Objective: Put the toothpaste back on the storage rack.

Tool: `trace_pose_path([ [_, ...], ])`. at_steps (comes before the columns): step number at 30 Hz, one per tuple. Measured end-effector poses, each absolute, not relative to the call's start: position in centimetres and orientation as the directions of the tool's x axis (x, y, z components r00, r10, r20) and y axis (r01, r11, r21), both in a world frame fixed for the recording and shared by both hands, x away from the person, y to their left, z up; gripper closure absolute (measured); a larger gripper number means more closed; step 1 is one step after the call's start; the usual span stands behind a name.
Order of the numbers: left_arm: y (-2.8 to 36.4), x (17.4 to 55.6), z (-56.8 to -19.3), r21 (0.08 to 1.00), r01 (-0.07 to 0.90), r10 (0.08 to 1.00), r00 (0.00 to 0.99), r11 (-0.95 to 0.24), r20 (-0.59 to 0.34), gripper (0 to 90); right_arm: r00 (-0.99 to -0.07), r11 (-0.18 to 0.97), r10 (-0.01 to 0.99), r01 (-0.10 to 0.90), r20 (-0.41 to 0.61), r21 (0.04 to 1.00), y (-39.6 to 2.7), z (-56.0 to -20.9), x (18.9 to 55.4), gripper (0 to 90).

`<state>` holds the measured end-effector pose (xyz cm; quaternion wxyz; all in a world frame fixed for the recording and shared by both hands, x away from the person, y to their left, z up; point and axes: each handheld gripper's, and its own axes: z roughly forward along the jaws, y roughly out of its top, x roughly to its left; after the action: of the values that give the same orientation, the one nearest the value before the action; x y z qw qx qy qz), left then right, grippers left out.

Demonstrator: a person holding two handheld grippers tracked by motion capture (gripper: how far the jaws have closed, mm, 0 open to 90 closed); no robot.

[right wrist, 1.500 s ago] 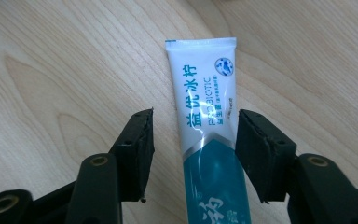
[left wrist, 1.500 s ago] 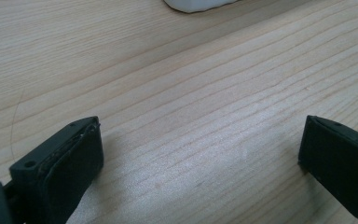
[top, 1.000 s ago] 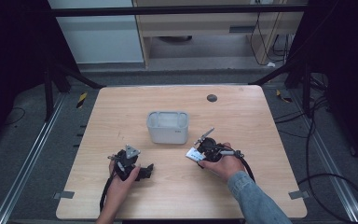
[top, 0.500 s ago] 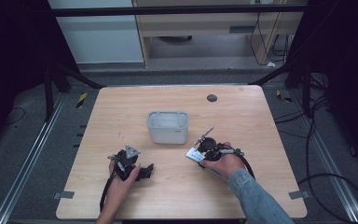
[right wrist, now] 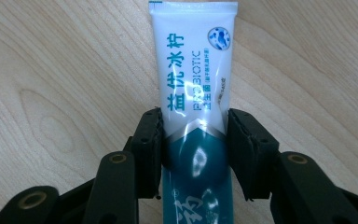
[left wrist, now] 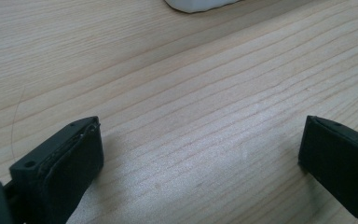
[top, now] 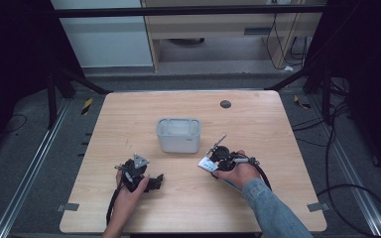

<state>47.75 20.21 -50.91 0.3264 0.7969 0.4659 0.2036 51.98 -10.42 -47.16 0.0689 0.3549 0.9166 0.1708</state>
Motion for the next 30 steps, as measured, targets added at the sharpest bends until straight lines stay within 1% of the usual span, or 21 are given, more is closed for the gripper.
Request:
trace_pose_path([
  [4,20.21,47.75,-50.91,0.71,0.61,0.875,0.483,-0.353,0.02,0.0,-0.729,0.681,0.685,0.637,-0.006,0.362,-10.48,-47.13,51.95,61.6],
  [15,20.18,47.76,-50.92,0.71,0.61,0.877,0.48,-0.351,0.021,0.0,-0.722,0.676,0.692,0.644,-0.005,0.358,-10.48,-47.01,51.87,66.2],
  [21,20.18,47.76,-50.91,0.71,0.61,0.877,0.48,-0.351,0.021,0.0,-0.703,0.653,0.711,0.663,0.006,0.366,-10.58,-46.81,51.72,71.5],
  [23,20.18,47.76,-50.92,0.71,0.61,0.877,0.48,-0.351,0.021,0.0,-0.707,0.654,0.708,0.657,0.005,0.374,-10.71,-46.68,51.72,75.0],
  [24,20.18,47.76,-50.91,0.71,0.61,0.877,0.48,-0.351,0.021,0.0,-0.707,0.654,0.708,0.657,0.005,0.374,-10.71,-46.68,51.72,75.0],
  [25,20.18,47.76,-50.91,0.71,0.61,0.877,0.48,-0.351,0.021,0.0,-0.699,0.641,0.715,0.662,0.012,0.389,-10.88,-46.32,51.68,77.6],
  [30,20.19,47.77,-50.91,0.71,0.61,0.877,0.481,-0.351,0.021,0.0,-0.7,0.638,0.714,0.658,0.015,0.4,-11.09,-46.29,51.54,78.5],
])
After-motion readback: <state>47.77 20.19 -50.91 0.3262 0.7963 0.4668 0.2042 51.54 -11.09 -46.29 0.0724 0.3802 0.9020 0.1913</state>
